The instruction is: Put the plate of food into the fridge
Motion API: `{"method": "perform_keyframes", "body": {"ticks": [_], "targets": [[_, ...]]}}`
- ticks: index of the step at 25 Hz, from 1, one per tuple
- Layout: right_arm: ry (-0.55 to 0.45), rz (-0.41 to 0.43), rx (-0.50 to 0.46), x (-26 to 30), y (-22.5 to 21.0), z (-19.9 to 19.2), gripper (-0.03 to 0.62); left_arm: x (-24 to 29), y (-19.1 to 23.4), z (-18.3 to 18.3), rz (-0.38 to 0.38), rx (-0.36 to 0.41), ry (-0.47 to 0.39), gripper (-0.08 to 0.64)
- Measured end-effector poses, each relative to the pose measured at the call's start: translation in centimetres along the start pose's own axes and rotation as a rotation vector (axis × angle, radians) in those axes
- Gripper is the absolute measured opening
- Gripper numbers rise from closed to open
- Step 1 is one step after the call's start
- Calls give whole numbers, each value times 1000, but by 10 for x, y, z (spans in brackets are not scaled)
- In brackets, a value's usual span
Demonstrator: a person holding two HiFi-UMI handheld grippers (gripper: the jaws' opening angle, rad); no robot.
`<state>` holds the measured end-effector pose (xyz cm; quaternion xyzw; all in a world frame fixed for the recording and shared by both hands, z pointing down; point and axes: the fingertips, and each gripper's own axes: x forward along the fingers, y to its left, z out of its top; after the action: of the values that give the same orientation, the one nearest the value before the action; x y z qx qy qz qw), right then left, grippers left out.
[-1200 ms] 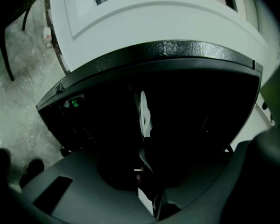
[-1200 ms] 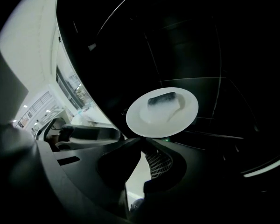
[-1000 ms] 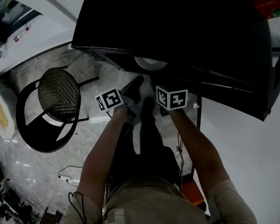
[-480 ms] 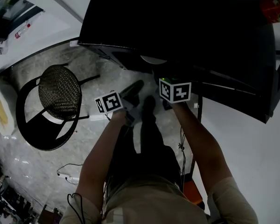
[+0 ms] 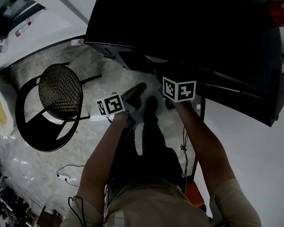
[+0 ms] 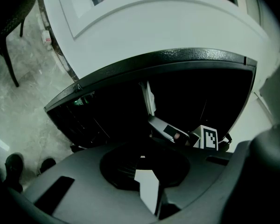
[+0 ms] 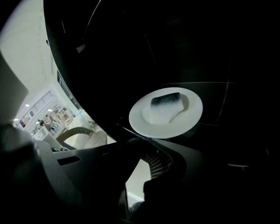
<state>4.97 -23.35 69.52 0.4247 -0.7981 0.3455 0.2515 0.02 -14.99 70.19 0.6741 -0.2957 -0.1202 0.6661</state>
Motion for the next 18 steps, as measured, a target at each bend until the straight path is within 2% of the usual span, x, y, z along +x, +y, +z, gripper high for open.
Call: {"method": "perform_keyframes", "body": {"ticks": [9, 18], "targets": [[34, 84, 41, 7, 9, 1, 41, -5, 5, -12, 1, -13, 42, 23], [75, 96, 4, 6, 16, -8, 41, -11, 2, -5, -5, 8, 25, 23]]}}
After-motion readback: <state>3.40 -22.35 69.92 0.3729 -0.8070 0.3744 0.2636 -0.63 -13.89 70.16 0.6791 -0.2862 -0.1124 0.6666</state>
